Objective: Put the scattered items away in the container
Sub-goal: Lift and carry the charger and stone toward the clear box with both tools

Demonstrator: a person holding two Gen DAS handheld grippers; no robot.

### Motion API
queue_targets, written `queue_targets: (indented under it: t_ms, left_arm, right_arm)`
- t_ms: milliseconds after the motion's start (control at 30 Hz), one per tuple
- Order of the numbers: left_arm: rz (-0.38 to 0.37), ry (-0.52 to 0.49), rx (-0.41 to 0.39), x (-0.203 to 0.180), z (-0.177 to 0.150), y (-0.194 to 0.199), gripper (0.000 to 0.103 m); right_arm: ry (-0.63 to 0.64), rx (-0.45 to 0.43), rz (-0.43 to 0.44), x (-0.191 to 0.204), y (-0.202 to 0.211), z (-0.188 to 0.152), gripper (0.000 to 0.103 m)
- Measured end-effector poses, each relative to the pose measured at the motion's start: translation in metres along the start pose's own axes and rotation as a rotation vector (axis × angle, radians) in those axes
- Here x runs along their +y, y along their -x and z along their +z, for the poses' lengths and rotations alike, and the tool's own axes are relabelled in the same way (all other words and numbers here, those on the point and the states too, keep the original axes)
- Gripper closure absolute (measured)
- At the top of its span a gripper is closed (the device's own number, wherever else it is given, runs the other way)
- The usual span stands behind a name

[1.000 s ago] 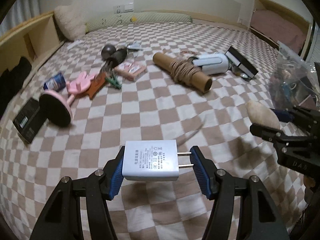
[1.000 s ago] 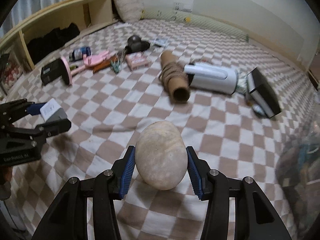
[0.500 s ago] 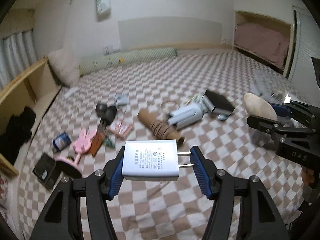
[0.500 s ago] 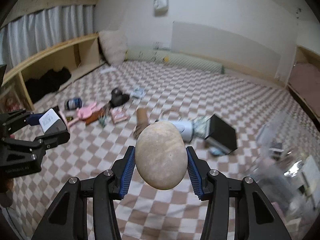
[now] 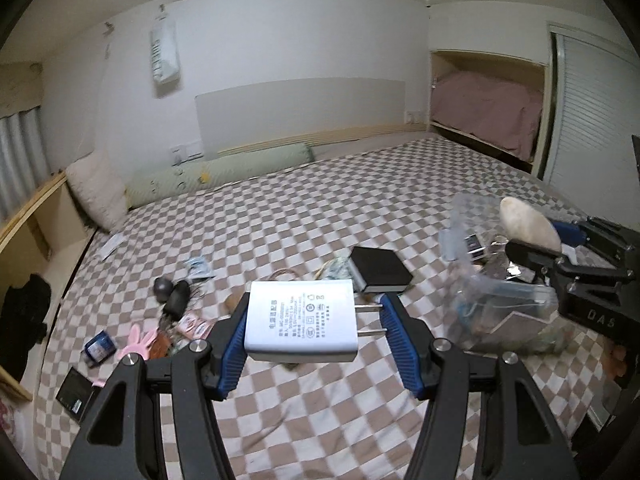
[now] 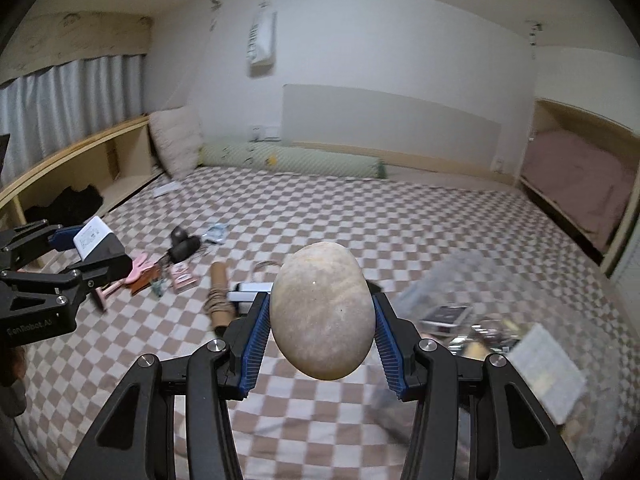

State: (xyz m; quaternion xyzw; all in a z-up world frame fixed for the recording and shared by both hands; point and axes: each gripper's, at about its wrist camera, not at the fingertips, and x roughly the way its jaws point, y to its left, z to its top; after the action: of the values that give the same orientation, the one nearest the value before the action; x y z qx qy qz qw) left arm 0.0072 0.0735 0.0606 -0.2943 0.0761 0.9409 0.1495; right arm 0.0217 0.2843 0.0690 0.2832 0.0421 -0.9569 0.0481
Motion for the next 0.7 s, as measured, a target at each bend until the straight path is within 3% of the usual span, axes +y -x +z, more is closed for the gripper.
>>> queue_targets:
  t_ms: [700]
  left_arm:
    - [-0.185, -0.098, -0.027, -0.137, 0.055, -0.038, 0.041]
  right_arm:
    - [-0.160, -0.003, -0.219, -0.152, 0.043, -0.032, 0.053]
